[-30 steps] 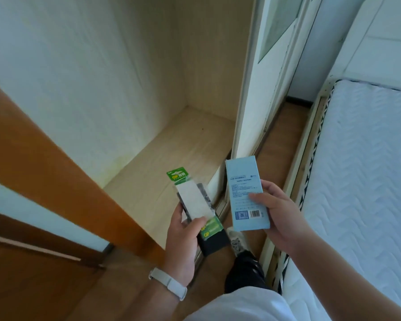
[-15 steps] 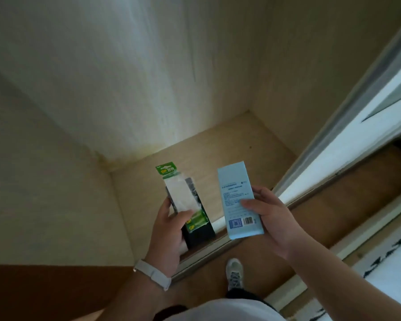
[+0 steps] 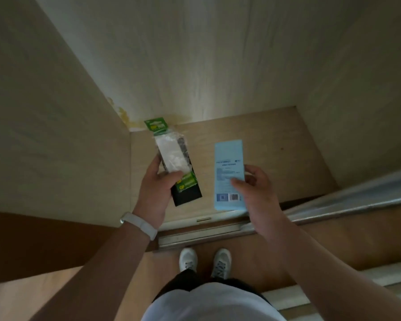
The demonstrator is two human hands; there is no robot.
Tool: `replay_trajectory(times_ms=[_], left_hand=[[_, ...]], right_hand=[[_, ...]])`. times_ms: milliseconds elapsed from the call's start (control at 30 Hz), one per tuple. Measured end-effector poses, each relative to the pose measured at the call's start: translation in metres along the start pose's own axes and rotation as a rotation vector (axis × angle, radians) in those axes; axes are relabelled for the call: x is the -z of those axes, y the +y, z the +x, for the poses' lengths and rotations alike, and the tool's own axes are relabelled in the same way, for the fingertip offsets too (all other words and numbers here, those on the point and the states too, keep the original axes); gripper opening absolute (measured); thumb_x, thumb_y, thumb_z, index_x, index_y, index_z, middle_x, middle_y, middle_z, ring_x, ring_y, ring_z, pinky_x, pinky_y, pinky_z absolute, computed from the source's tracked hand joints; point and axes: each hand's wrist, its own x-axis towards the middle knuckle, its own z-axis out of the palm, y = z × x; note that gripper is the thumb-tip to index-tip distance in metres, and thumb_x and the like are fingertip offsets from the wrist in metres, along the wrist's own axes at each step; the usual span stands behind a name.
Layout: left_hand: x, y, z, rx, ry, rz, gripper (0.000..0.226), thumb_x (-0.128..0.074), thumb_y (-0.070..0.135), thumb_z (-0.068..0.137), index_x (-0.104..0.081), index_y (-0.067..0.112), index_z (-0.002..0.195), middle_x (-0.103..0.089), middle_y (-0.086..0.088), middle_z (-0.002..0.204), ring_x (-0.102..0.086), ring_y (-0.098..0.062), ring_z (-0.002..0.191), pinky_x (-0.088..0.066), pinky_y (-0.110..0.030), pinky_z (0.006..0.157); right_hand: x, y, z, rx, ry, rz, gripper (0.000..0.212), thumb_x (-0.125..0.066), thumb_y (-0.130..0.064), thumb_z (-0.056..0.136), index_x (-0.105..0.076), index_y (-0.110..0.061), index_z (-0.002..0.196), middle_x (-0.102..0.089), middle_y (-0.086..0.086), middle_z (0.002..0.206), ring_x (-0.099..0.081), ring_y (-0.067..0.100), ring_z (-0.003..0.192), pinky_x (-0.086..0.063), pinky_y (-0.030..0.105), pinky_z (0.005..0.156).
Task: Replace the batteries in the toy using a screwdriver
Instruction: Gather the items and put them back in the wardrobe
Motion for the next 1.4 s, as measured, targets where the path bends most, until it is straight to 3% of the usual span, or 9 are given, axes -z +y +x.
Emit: replay_trajectory(times_ms=[300, 500, 700, 833, 933, 1067, 1233, 1300, 1400], left_hand=[[0.025, -0.049, 0.072, 0.122, 0.03, 0.061, 0.066, -0.063, -0.006, 0.089, -0.048, 0.023, 0.147, -0.073, -0.013, 0.119, -0.073, -0.024, 0.102, -0.061, -0.028, 0.074], [0.036, -0.099, 0.132, 0.231, 0.037, 0.103, 0.071, -0.065, -0.005, 0.089, -0.043, 0.025, 0.15, -0.075, -0.005, 0.107, -0.076, -0.014, 0.085, -0.06, -0.025, 0.065], [0.044, -0.16, 0.195, 0.307, 0.023, 0.177, 0.073, -0.067, -0.004, 0.088, -0.042, 0.025, 0.15, -0.073, -0.015, 0.111, -0.075, -0.02, 0.088, -0.062, -0.034, 0.079], [0.046, -0.193, 0.224, 0.333, 0.015, 0.21, 0.072, -0.066, -0.004, 0.089, -0.041, 0.025, 0.149, -0.073, -0.007, 0.102, -0.075, -0.011, 0.078, -0.061, -0.026, 0.069], [0.046, -0.211, 0.237, 0.345, 0.014, 0.223, 0.072, -0.066, -0.003, 0.089, -0.04, 0.025, 0.15, -0.072, -0.006, 0.103, -0.074, -0.011, 0.08, -0.061, -0.025, 0.071], [0.042, -0.221, 0.243, 0.349, 0.006, 0.204, 0.07, -0.066, -0.003, 0.09, -0.041, 0.024, 0.15, -0.073, -0.01, 0.111, -0.074, -0.014, 0.086, -0.061, -0.025, 0.073], [0.039, -0.224, 0.243, 0.353, -0.022, 0.146, 0.069, -0.064, -0.004, 0.09, -0.043, 0.023, 0.149, -0.074, -0.009, 0.11, -0.076, -0.013, 0.085, -0.058, -0.021, 0.065], [0.038, -0.224, 0.243, 0.347, -0.036, 0.144, 0.069, -0.065, -0.004, 0.089, -0.043, 0.022, 0.149, -0.075, -0.009, 0.111, -0.076, -0.014, 0.088, -0.059, -0.022, 0.067], [0.037, -0.222, 0.243, 0.344, -0.046, 0.135, 0.069, -0.064, -0.005, 0.089, -0.043, 0.022, 0.149, -0.077, -0.006, 0.105, -0.076, -0.015, 0.088, -0.059, -0.022, 0.067]], right_hand=[[-0.022, 0.035, 0.081, -0.034, 0.017, -0.101, 0.035, -0.074, -0.01, 0.084, -0.057, -0.028, 0.109, -0.073, 0.006, 0.099, -0.075, 0.021, 0.083, -0.061, 0.042, 0.074], [-0.039, 0.093, 0.155, -0.098, 0.053, -0.177, 0.034, -0.073, -0.009, 0.084, -0.058, -0.025, 0.11, -0.073, 0.006, 0.096, -0.074, 0.02, 0.08, -0.058, 0.035, 0.067], [-0.038, 0.15, 0.222, -0.136, 0.081, -0.252, 0.032, -0.069, -0.007, 0.087, -0.057, -0.024, 0.111, -0.071, 0.004, 0.096, -0.071, 0.014, 0.078, -0.055, 0.026, 0.062], [-0.028, 0.185, 0.255, -0.156, 0.134, -0.297, 0.031, -0.068, -0.008, 0.086, -0.058, -0.024, 0.111, -0.072, 0.008, 0.1, -0.072, 0.02, 0.083, -0.059, 0.037, 0.072], [-0.021, 0.204, 0.27, -0.174, 0.156, -0.306, 0.034, -0.068, -0.008, 0.085, -0.06, -0.022, 0.115, -0.072, 0.009, 0.1, -0.072, 0.023, 0.085, -0.06, 0.039, 0.075], [-0.015, 0.218, 0.282, -0.149, 0.19, -0.351, 0.036, -0.065, -0.008, 0.087, -0.059, -0.016, 0.121, -0.07, 0.004, 0.098, -0.07, 0.015, 0.08, -0.054, 0.022, 0.058], [-0.008, 0.227, 0.29, -0.063, 0.278, -0.558, 0.016, -0.062, -0.02, 0.085, -0.067, -0.016, 0.099, -0.071, -0.008, 0.085, -0.07, 0.009, 0.076, -0.052, 0.019, 0.056], [-0.005, 0.23, 0.293, -0.078, 0.309, -0.623, 0.025, -0.062, -0.032, 0.077, -0.072, -0.016, 0.094, -0.074, -0.003, 0.082, -0.072, 0.013, 0.072, -0.054, 0.023, 0.054], [-0.003, 0.228, 0.292, -0.103, 0.385, -0.67, 0.038, -0.061, -0.044, 0.07, -0.069, -0.019, 0.097, -0.071, 0.002, 0.092, -0.071, 0.02, 0.08, -0.058, 0.032, 0.062]])
